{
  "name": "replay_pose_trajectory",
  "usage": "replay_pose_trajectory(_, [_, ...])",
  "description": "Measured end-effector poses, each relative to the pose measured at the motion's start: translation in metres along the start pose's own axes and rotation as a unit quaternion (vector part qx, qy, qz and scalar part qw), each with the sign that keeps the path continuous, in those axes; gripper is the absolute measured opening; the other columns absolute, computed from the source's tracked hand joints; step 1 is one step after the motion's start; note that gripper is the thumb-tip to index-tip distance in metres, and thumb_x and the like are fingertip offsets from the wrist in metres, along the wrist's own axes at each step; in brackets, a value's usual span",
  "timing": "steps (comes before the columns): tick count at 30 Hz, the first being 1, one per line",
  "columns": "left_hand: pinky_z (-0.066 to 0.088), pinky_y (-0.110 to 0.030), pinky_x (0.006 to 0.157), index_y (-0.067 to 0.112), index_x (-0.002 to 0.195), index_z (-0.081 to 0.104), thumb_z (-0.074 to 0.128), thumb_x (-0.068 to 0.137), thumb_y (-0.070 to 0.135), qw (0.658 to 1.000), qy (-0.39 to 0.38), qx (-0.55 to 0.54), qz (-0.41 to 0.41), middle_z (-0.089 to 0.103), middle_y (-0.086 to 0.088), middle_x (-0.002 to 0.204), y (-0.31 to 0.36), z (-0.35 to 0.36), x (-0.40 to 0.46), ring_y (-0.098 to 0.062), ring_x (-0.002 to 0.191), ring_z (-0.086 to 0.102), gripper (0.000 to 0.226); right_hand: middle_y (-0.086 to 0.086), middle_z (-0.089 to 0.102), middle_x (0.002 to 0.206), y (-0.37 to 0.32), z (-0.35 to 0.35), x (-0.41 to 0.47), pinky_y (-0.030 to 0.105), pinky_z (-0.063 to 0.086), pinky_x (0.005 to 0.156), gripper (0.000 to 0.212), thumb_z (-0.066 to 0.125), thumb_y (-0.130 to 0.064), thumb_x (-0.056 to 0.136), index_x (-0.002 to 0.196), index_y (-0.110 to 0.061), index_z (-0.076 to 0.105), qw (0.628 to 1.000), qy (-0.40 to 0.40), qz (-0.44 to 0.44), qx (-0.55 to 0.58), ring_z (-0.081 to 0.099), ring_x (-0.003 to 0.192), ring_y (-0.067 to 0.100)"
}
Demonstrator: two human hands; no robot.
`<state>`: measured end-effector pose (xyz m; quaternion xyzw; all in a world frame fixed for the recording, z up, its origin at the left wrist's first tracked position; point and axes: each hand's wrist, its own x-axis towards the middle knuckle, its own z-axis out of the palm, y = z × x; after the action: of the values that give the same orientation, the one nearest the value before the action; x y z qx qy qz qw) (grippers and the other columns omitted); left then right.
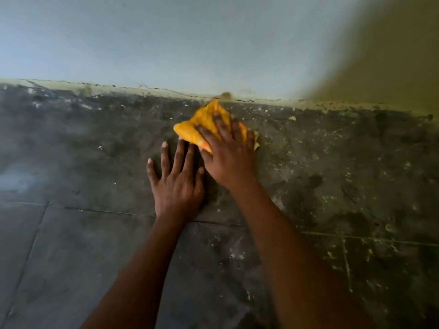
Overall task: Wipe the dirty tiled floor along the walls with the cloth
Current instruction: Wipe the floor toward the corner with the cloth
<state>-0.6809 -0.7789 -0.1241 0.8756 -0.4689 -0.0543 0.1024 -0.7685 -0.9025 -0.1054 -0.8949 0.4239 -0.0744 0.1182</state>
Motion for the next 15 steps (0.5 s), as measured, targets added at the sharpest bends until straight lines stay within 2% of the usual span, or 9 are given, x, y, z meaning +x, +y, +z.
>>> replay_pose_trajectory(2, [0.001,-0.064,0.128,0.034,0.168,0.015,0.021,0.104,0.055,1.000,-0.006,-0.007,-0.003,0.000,0.011,0.177,0.001,-0.003,0.001,-0.023,0.164,-0.005,0.068,-0.006,0.017,0.173,0.037,-0.011,-0.035,0.062,0.017,0.121,0.057,0.037,-0.060,0.101,0.157,-0.052,0.028,0.999,-0.004,-0.025,-0.029,0.018,0.158,0.032])
replay_pose_trajectory(3, [0.001,-0.064,0.128,0.034,0.168,0.012,0.021,0.104,0.055,1.000,-0.008,-0.007,-0.004,-0.002,0.012,0.177,0.003,-0.005,0.000,-0.023,0.164,-0.006,0.068,-0.005,0.015,0.174,0.061,-0.020,-0.047,0.062,0.017,0.122,0.058,0.034,-0.062,0.102,0.158,-0.052,0.024,0.999,-0.005,0.017,-0.040,0.018,0.158,0.033])
replay_pose_trajectory(4, [0.001,-0.063,0.128,0.034,0.168,0.010,0.022,0.104,0.054,1.000,-0.012,-0.007,-0.004,-0.004,0.012,0.177,0.003,-0.005,0.000,-0.023,0.164,-0.007,0.068,-0.003,0.014,0.174,0.084,-0.027,-0.050,0.063,0.016,0.123,0.060,0.033,-0.063,0.102,0.160,-0.050,0.021,0.994,0.003,0.098,-0.040,0.017,0.158,0.035])
replay_pose_trajectory(6, [-0.001,-0.063,0.128,0.034,0.168,0.009,0.022,0.105,0.053,1.000,-0.010,-0.011,-0.005,-0.005,0.012,0.177,0.005,-0.004,-0.002,-0.023,0.164,-0.008,0.068,0.001,0.012,0.174,0.105,-0.036,-0.033,0.067,0.013,0.123,0.062,0.036,-0.059,0.102,0.161,-0.046,0.022,0.957,0.039,0.287,0.000,0.011,0.159,0.038])
replay_pose_trajectory(8, [-0.002,-0.063,0.129,0.034,0.168,0.009,0.023,0.105,0.052,1.000,-0.001,-0.010,-0.006,-0.005,0.012,0.177,0.003,-0.001,-0.001,-0.023,0.164,-0.009,0.067,0.003,0.013,0.174,0.080,-0.023,0.006,0.069,0.010,0.121,0.063,0.045,-0.055,0.099,0.159,-0.044,0.027,0.927,0.082,0.365,0.030,0.007,0.159,0.040])
replay_pose_trajectory(10, [-0.003,-0.062,0.129,0.034,0.168,0.008,0.024,0.105,0.052,1.000,-0.002,-0.009,-0.004,-0.004,0.012,0.177,0.003,0.001,-0.001,-0.023,0.164,-0.008,0.067,0.004,0.019,0.173,0.039,-0.010,0.029,0.067,0.011,0.121,0.066,0.050,-0.054,0.096,0.158,-0.042,0.031,0.955,0.094,0.282,0.019,0.011,0.158,0.040])
replay_pose_trajectory(12, [-0.001,-0.062,0.129,0.034,0.168,0.010,0.024,0.105,0.053,1.000,-0.001,-0.005,-0.002,-0.003,0.012,0.177,0.000,0.001,0.000,-0.023,0.164,-0.007,0.068,0.002,0.022,0.172,0.019,-0.004,0.026,0.065,0.012,0.121,0.062,0.049,-0.055,0.097,0.157,-0.043,0.035,0.988,0.044,0.146,0.011,0.015,0.157,0.039])
replay_pose_trajectory(14, [0.001,-0.063,0.128,0.034,0.168,0.012,0.025,0.105,0.054,1.000,-0.005,-0.014,-0.001,-0.002,0.011,0.177,0.000,-0.003,-0.001,-0.023,0.164,-0.006,0.068,-0.003,0.020,0.172,0.042,-0.013,0.002,0.064,0.015,0.121,0.059,0.038,-0.059,0.099,0.157,-0.046,0.034,0.999,-0.002,0.035,-0.011,0.017,0.157,0.037])
replay_pose_trajectory(15, [0.001,-0.064,0.128,0.033,0.168,0.012,0.024,0.105,0.054,1.000,-0.007,-0.018,0.001,-0.002,0.011,0.177,0.001,-0.004,-0.001,-0.023,0.164,-0.006,0.068,-0.003,0.019,0.173,0.065,-0.020,-0.014,0.063,0.018,0.122,0.059,0.032,-0.061,0.100,0.158,-0.047,0.031,0.999,-0.006,0.009,-0.037,0.018,0.157,0.036])
